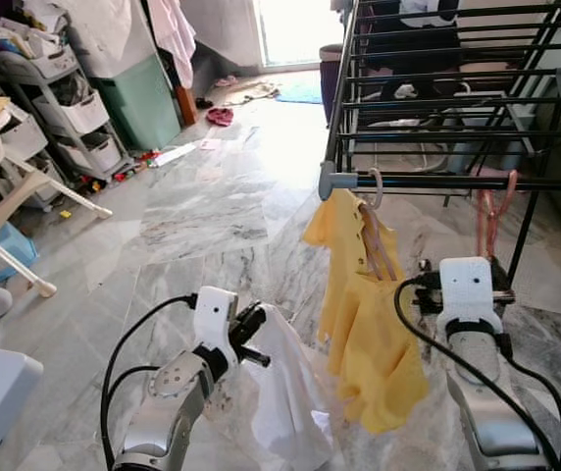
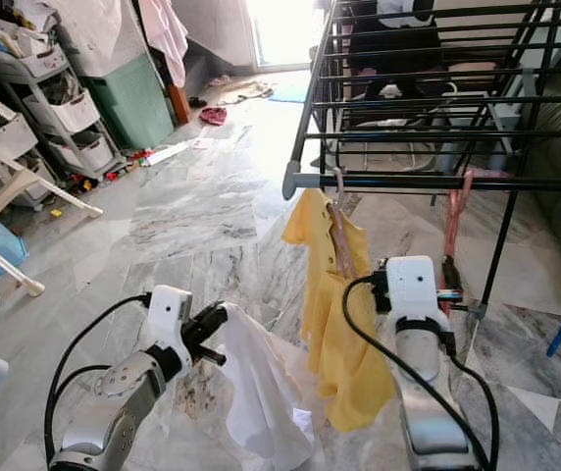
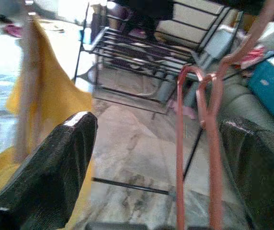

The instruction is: Hang hanger

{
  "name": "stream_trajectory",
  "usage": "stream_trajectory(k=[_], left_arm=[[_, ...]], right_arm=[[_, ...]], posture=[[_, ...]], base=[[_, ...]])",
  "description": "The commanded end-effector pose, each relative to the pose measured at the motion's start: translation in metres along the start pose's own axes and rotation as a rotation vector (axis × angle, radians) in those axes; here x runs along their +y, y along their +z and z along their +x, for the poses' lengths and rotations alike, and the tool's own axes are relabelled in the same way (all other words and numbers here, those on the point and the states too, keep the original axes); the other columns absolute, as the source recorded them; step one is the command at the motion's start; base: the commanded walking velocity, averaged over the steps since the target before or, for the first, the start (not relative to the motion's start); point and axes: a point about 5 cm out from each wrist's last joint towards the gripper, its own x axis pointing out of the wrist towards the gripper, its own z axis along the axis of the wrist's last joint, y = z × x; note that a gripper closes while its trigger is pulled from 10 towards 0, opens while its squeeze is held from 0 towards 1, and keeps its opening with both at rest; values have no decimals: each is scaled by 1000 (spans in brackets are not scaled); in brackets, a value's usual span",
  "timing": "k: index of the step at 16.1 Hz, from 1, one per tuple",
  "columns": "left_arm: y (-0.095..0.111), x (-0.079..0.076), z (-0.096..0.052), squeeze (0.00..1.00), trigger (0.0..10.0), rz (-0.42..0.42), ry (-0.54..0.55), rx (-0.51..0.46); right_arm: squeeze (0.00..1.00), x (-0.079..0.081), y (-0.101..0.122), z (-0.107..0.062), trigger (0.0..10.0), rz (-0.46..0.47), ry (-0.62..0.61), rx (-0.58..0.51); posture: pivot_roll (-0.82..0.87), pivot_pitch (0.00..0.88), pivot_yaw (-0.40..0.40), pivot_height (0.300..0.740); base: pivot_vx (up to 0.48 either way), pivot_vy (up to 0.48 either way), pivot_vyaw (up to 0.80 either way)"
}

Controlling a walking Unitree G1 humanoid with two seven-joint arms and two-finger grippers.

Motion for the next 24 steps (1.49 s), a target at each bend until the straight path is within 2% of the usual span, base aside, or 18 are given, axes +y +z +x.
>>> stream_trajectory(k=[1,2,3,5,6,8,11,16,24], left_arm=[[14,11,-3,0,10000,43,74,-63],[16,13,-4,0,10000,56,100,-75],[21,21,-7,0,10000,74,171,-103],[22,27,-11,0,10000,96,232,-113],[21,32,-13,0,10000,115,296,-111],[21,34,-12,0,10000,136,348,-100],[20,33,-8,0,10000,175,376,-93],[18,31,-4,0,10000,175,389,-73],[16,32,-3,0,10000,188,401,-59]], right_arm=[[290,10,7,-5,10000,23,75,-36],[0,12,8,-7,10000,24,96,-46],[0,12,8,-8,10000,-13,113,-62],[0,12,10,-10,10000,-9,133,-80],[0,14,13,-11,10000,-25,147,-105],[0,18,18,-10,10000,-4,159,-118],[0,20,20,-10,10000,0,173,-125],[0,22,20,-11,10000,4,186,-124],[0,26,20,-11,10000,4,199,-119]], posture=[[-137,0,121,740],[-137,0,121,740],[-132,0,119,740],[-128,0,117,740],[-125,0,114,740],[-124,0,112,740],[-127,0,110,740],[-137,0,110,740],[-138,0,117,740]], base=[[0,0,0],[0,0,0],[0,0,0],[0,0,0],[0,0,0],[0,0,0],[0,0,0],[0,0,0],[-284,0,0]])
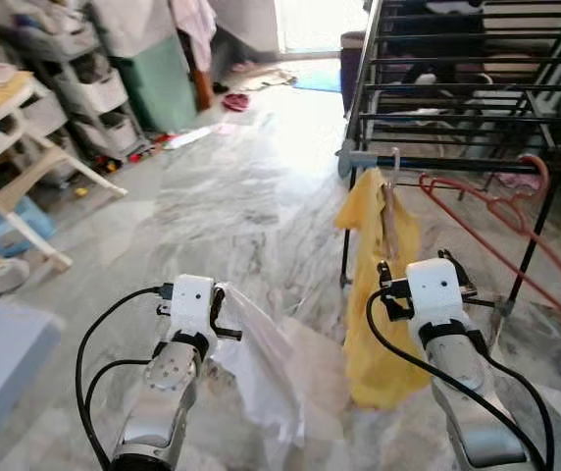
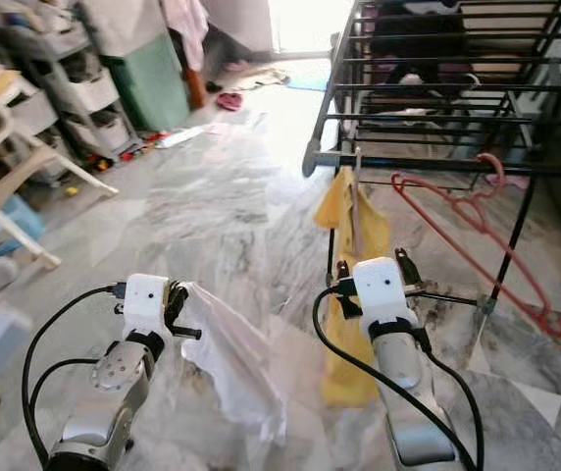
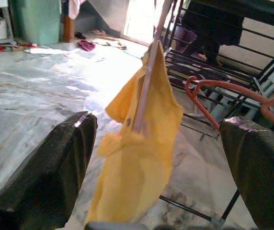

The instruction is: Hang hanger

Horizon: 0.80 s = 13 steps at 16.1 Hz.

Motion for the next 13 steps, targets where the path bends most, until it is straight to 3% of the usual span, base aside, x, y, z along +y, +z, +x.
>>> stream_trajectory(k=[1,10,13], left_arm=[[5,5,2,0,10000,13,19,-21],[6,3,4,0,10000,14,13,-25],[7,3,6,0,10000,6,-7,-44]], right_arm=[[0,3,8,0,10000,-3,13,-32],[0,5,10,3,10000,-2,13,-38],[0,5,10,3,10000,8,16,-38]], posture=[[-138,0,117,740],[-138,0,120,740],[-139,0,123,740]], base=[[-319,0,0],[-290,0,0],[0,0,0]])
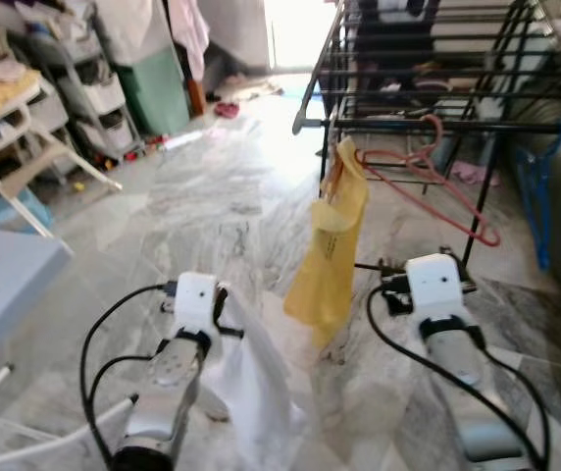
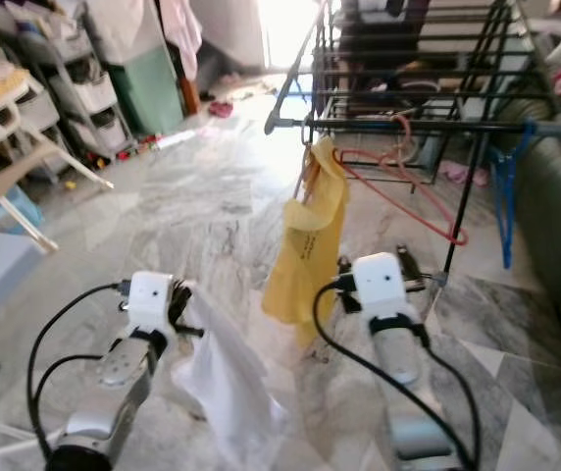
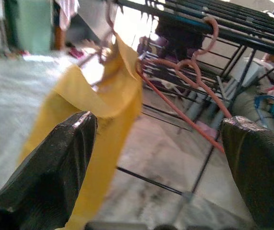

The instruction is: Hang hanger

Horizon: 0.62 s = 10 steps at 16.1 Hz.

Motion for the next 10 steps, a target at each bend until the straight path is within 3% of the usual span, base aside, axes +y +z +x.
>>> stream_trajectory(k=[1,4,10], left_arm=[[12,3,2,0,10000,-1,3,-61],[14,2,3,0,10000,-26,-19,-77],[11,0,3,0,10000,-33,-35,-70]], right_arm=[[0,1,5,2,10000,1,14,-22],[0,5,8,2,10000,-11,35,-41],[0,9,9,1,10000,-8,54,-44]], posture=[[-138,0,124,740],[-132,0,126,740],[-133,0,129,740]], base=[[0,0,0],[0,0,0],[0,-41,800]])
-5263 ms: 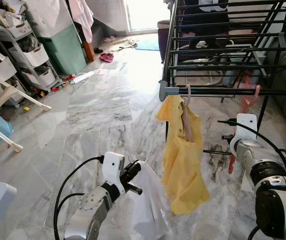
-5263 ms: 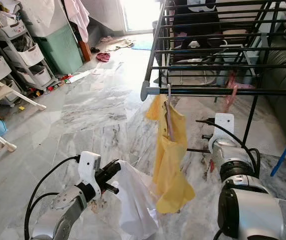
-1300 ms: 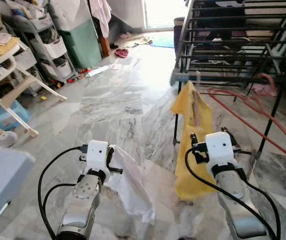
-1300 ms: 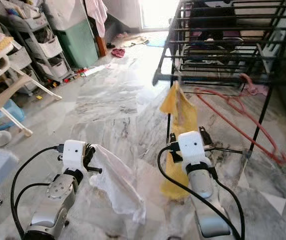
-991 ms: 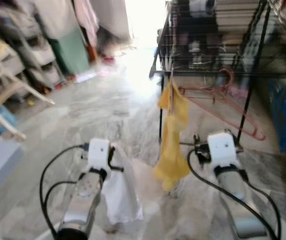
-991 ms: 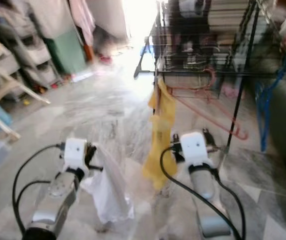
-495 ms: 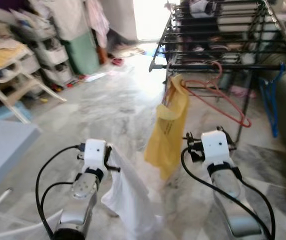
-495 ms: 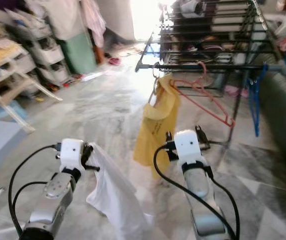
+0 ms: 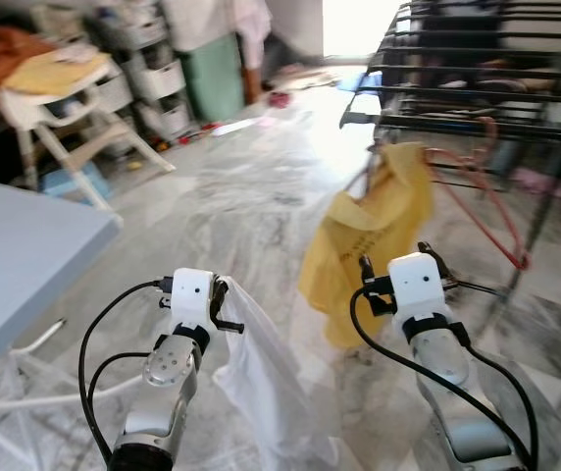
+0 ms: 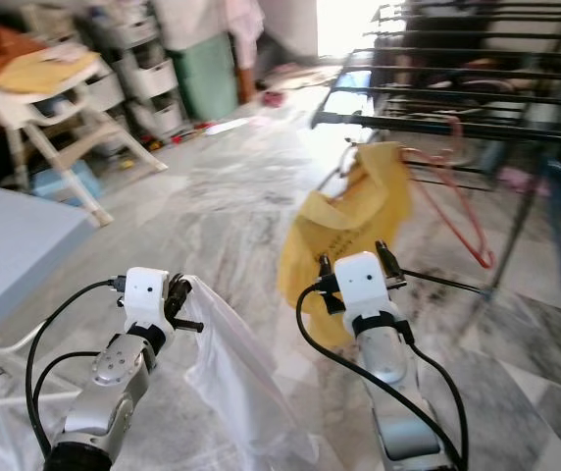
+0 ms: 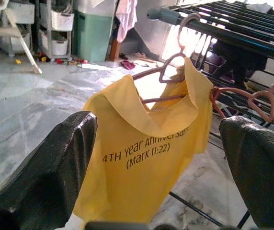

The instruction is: Hang hanger

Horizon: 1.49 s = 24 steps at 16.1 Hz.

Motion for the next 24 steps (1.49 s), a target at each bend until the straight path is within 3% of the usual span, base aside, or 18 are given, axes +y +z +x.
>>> stream_trajectory(k=[1,13,19,24], left_arm=[[3,4,0,0,10000,4,3,-21],[-2,1,-3,0,10000,-8,1,-5],[-8,9,-3,0,10000,42,93,18],[-13,19,-13,0,10000,35,196,15]], right_arm=[[0,1,5,0,10000,7,8,-22],[0,15,6,-3,10000,46,114,-21],[0,28,4,-8,10000,92,193,-16],[0,41,13,-2,10000,72,334,-61]], posture=[[-134,0,128,740],[-136,0,125,740],[-132,0,121,740],[-76,0,37,740]], base=[[0,-311,800],[0,-283,67],[0,0,0],[0,0,123]])
